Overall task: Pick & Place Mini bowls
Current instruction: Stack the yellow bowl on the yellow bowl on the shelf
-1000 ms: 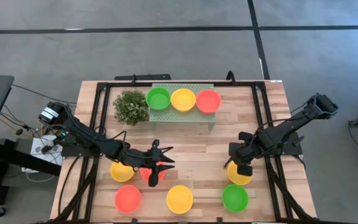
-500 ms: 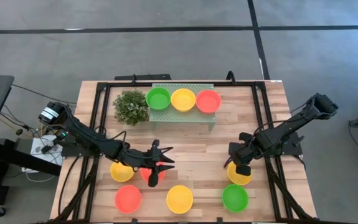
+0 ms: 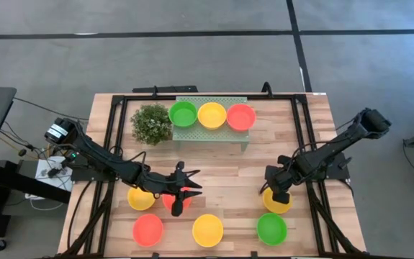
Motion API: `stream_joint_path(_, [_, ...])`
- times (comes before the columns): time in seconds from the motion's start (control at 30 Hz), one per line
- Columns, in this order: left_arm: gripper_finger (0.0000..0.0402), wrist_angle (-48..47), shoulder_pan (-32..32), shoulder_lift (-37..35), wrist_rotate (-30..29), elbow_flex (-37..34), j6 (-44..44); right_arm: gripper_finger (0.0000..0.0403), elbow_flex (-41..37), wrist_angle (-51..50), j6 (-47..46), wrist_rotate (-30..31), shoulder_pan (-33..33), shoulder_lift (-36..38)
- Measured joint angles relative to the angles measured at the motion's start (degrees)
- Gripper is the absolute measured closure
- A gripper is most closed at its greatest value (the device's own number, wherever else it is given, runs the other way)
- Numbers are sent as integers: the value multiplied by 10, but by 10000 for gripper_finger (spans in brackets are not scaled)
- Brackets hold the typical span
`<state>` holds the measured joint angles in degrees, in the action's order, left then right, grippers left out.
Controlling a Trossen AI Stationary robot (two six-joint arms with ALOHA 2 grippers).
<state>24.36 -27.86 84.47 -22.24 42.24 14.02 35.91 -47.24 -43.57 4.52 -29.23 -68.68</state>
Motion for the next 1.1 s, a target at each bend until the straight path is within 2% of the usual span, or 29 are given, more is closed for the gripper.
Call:
stream_joint_path(0.2, [311, 1, 0, 0, 0, 0, 0, 333, -16, 2, -14, 14, 0, 0])
stream_joint_path(0.47, [311, 1, 0, 0, 0, 0, 0, 394, -23, 14, -9, 1, 0, 1])
stream_joint_path(0.57, [311, 1, 0, 0, 0, 0, 0, 391, -18, 49, -2, -6, 0, 0])
stream_joint_path(0.67, [311, 1, 0, 0, 0, 0, 0, 394, 13, 64, 21, -5, 1, 0])
stream_joint_path(0.77, [311, 1, 2, 0, 0, 0, -1, 399, 62, 53, 81, 11, 3, 0])
stream_joint_path(0.9, [311, 2, 6, 0, 0, 0, -2, 394, 139, 46, 138, 87, 28, 0])
stream_joint_path(1.1, [311, 2, 9, 0, 0, 0, -2, 400, 248, 72, 239, 159, 90, 0])
